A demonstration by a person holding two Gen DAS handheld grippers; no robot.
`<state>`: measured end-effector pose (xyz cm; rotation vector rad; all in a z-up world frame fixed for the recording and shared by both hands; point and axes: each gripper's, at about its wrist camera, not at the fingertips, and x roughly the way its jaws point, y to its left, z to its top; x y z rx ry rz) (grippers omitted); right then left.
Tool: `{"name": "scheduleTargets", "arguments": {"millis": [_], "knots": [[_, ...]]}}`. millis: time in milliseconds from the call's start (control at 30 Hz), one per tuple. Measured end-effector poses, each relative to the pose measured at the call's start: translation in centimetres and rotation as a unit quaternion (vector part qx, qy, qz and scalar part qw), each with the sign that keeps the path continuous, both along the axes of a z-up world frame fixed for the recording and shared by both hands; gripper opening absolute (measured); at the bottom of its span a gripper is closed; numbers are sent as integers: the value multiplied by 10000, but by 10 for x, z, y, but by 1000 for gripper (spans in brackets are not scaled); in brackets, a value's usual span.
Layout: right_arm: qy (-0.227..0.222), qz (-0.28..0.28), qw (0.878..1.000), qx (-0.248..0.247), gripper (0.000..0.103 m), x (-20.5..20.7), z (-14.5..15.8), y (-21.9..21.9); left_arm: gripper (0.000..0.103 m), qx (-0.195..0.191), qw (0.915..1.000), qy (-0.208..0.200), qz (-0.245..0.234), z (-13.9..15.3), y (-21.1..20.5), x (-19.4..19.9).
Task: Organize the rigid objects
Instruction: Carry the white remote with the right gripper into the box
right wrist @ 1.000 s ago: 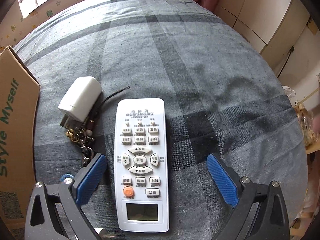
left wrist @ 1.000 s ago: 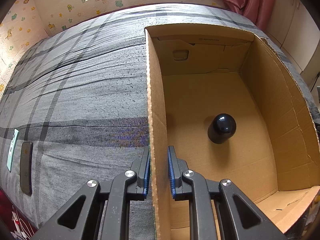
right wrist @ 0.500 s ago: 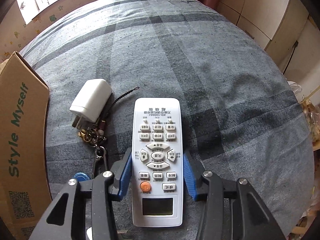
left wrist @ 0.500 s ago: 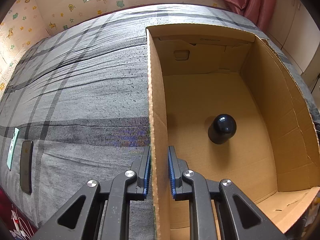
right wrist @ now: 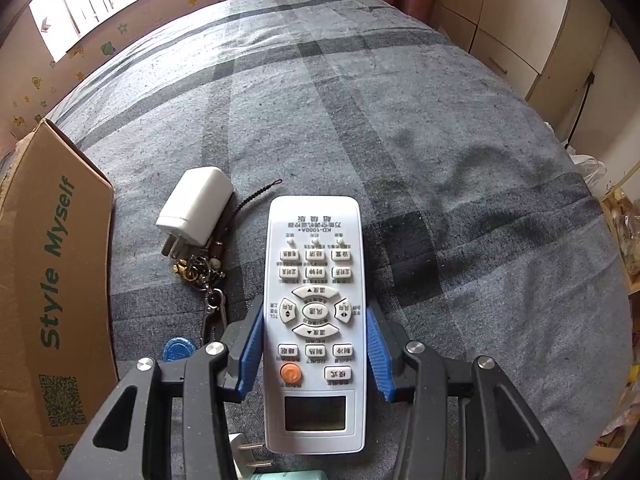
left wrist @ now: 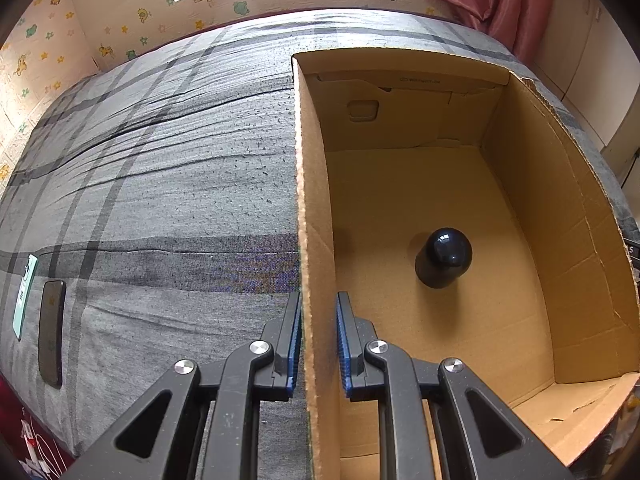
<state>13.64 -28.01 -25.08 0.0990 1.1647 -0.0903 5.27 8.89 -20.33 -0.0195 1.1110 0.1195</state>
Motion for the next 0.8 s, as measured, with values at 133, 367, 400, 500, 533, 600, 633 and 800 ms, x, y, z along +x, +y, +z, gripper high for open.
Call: {"name": "scheduleTargets", "arguments": {"millis": [133,367,400,500,533,600,633,800], "knots": [[-79,26,10000,2,49,-1,9,3,17,10,10000,12,-10,0,-1,1],[-302,153,9994,-57,49,-2,37,13,17,16,10000,18,-13,0,-1,1],[-319,181,9993,-65,49,-1,41,16,17,18,10000,17,-15,0,-1,1],[-389,277,9988,-80,49,-1,55,25,17,13,10000,20,-15,0,-1,1],[-410,311,9986,-103,49,-1,60,28,17,15,10000,18,-15,0,-1,1],[-489,396,9979,-123,49,-2,71,35,17,13,10000,18,-12,0,-1,1],[-524,426,9976,-123,49,-2,76,37,17,10,10000,18,-11,0,-1,1],[-685,635,9954,-227,49,-5,102,58,17,-13,10000,25,-16,1,1,2]]}}
